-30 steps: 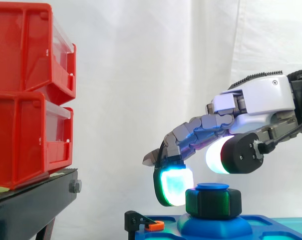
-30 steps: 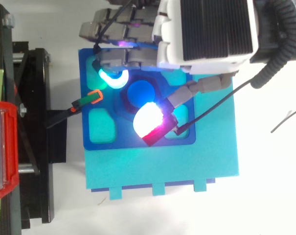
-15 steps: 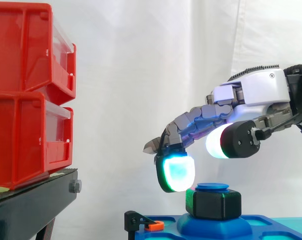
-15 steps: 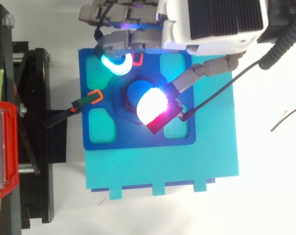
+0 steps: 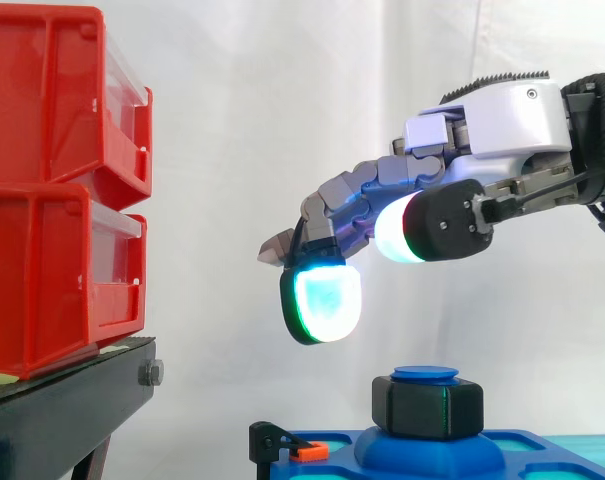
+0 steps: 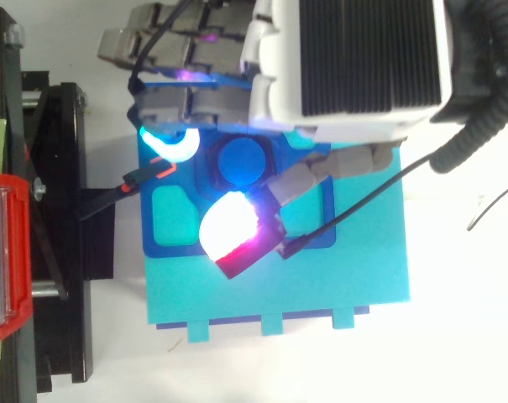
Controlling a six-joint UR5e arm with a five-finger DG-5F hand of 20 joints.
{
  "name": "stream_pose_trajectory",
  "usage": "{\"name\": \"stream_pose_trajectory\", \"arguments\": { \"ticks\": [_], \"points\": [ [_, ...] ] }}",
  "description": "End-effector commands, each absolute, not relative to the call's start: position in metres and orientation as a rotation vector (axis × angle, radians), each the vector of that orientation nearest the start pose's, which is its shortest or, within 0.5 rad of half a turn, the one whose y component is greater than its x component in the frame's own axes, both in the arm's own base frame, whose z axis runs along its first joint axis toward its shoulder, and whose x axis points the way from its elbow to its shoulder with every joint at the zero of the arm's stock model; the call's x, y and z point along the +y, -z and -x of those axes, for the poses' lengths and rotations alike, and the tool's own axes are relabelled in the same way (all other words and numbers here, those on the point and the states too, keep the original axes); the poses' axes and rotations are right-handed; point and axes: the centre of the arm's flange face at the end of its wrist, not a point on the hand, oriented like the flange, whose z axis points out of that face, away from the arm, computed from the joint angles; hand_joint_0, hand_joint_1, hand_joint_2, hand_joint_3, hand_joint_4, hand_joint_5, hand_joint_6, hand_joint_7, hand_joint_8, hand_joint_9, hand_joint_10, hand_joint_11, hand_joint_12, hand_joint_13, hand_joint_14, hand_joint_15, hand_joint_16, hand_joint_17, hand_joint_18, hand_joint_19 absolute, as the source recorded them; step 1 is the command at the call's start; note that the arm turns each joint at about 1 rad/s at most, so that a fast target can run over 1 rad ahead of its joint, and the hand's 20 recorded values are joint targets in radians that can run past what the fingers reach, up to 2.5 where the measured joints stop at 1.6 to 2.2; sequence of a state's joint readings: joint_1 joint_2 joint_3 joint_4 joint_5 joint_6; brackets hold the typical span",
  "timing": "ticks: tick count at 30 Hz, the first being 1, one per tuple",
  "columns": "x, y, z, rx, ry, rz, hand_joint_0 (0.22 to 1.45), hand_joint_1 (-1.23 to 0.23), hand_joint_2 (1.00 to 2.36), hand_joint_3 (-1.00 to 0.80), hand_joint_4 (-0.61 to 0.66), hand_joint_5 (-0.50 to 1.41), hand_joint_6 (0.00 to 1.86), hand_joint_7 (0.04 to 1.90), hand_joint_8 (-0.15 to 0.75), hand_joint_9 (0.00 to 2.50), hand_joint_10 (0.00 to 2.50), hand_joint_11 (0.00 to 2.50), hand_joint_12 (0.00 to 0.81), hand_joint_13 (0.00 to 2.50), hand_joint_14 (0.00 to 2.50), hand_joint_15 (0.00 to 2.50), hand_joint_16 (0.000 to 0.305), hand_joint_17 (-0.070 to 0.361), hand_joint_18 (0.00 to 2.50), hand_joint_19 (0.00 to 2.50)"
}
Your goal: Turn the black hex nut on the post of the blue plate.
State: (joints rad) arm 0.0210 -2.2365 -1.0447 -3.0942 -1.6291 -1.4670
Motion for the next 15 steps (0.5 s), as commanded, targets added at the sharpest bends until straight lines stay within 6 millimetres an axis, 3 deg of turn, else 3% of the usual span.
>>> {"name": "stream_pose_trajectory", "arguments": {
  "ticks": [1,6,15],
  "points": [
    [-0.099,-0.328,-0.744,1.673,-0.128,-0.036,0.48,-0.24,1.0,-0.5,0.19,-0.2,0.5,1.17,0.245,0.26,0.0,0.0,0.378,0.29,0.0,0.11,0.06,0.135,0.14,0.19],
    [-0.089,-0.315,-0.743,1.679,-0.135,-0.039,0.48,-0.24,1.0,-0.5,0.19,-0.19,0.5,1.18,0.245,0.26,0.0,0.01,0.377,0.29,0.0,0.11,0.06,0.135,0.14,0.2],
    [-0.087,-0.314,-0.741,1.695,-0.137,-0.038,0.48,-0.24,1.0,-0.5,0.19,-0.19,0.5,1.18,0.246,0.26,0.0,0.01,0.378,0.3,0.0,0.11,0.06,0.135,0.14,0.2]
  ]
}}
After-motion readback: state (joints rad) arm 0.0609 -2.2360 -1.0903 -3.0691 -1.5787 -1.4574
